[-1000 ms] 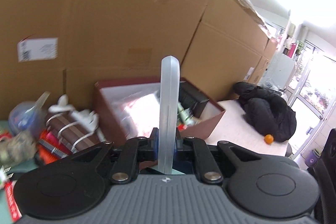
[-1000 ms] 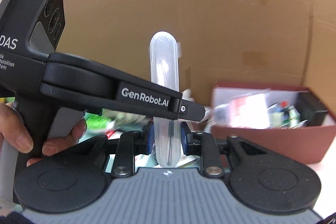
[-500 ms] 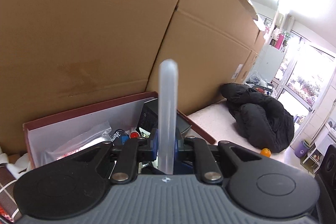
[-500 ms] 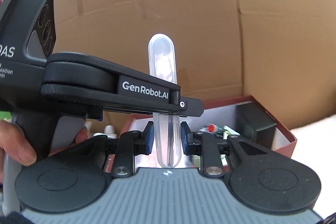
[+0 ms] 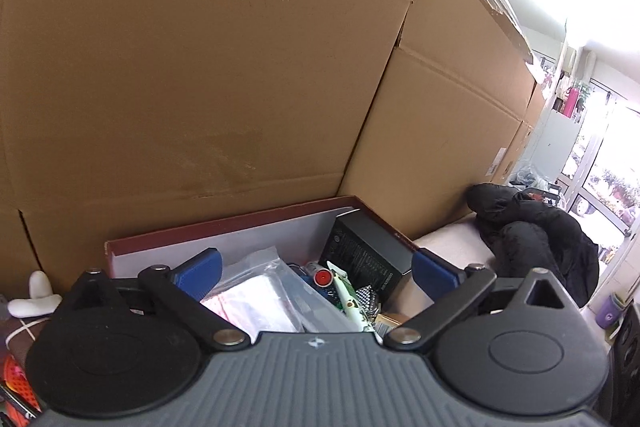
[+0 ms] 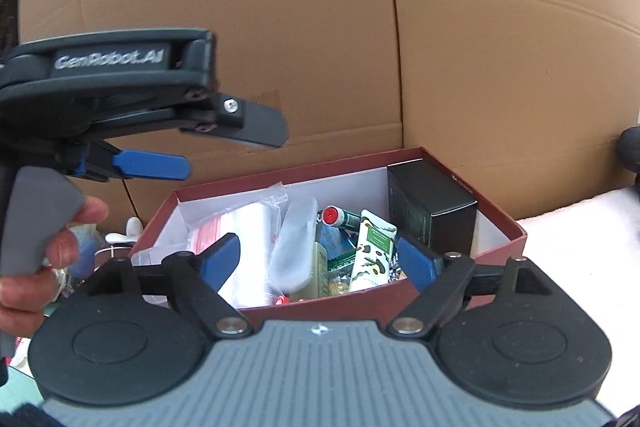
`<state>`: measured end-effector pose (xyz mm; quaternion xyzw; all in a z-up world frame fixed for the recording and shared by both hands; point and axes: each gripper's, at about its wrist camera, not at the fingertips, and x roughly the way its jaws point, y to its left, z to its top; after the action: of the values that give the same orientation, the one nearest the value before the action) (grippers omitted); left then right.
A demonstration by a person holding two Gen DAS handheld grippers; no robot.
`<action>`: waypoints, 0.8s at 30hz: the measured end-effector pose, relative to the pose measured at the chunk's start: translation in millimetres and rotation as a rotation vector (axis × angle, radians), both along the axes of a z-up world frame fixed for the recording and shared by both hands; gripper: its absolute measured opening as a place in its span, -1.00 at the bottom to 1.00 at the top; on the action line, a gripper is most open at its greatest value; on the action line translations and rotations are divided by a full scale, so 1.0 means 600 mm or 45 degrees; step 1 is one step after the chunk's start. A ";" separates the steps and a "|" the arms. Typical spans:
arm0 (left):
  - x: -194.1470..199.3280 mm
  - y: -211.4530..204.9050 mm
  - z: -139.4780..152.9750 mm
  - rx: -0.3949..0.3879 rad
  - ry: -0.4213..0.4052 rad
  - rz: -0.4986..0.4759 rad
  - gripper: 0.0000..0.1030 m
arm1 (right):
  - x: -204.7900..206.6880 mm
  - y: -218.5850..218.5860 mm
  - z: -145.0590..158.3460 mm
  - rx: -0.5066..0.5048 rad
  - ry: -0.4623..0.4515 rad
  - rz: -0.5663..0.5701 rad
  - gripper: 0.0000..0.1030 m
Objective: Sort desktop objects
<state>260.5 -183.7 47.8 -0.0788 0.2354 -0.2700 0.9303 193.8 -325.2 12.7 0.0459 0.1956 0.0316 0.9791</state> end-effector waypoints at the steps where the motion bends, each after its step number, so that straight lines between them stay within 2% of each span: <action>1: -0.004 0.002 0.000 0.002 -0.006 -0.001 1.00 | -0.005 -0.002 0.001 -0.017 0.010 -0.004 0.63; 3: -0.007 0.003 -0.001 0.011 -0.008 0.000 1.00 | 0.005 -0.007 0.001 -0.086 0.031 -0.042 0.63; 6: -0.018 0.007 -0.001 0.033 -0.015 0.013 1.00 | 0.021 -0.005 -0.002 -0.253 0.064 -0.190 0.63; 7: -0.022 0.008 -0.002 0.042 -0.025 0.015 1.00 | 0.022 -0.008 -0.001 -0.259 0.072 -0.232 0.63; 12: -0.051 0.012 -0.003 0.127 -0.063 0.060 1.00 | -0.016 -0.018 0.013 -0.043 0.060 -0.132 0.64; 17: -0.094 0.017 -0.003 0.184 -0.075 0.079 1.00 | -0.056 0.009 0.022 -0.068 0.068 -0.071 0.85; 24: -0.162 0.020 -0.006 0.273 -0.057 0.137 1.00 | -0.109 0.033 0.032 -0.124 0.101 -0.089 0.89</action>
<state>163.2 -171.6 44.2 0.0148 0.2375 -0.1947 0.9516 128.4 -305.3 31.7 0.0062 0.2339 -0.0141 0.9721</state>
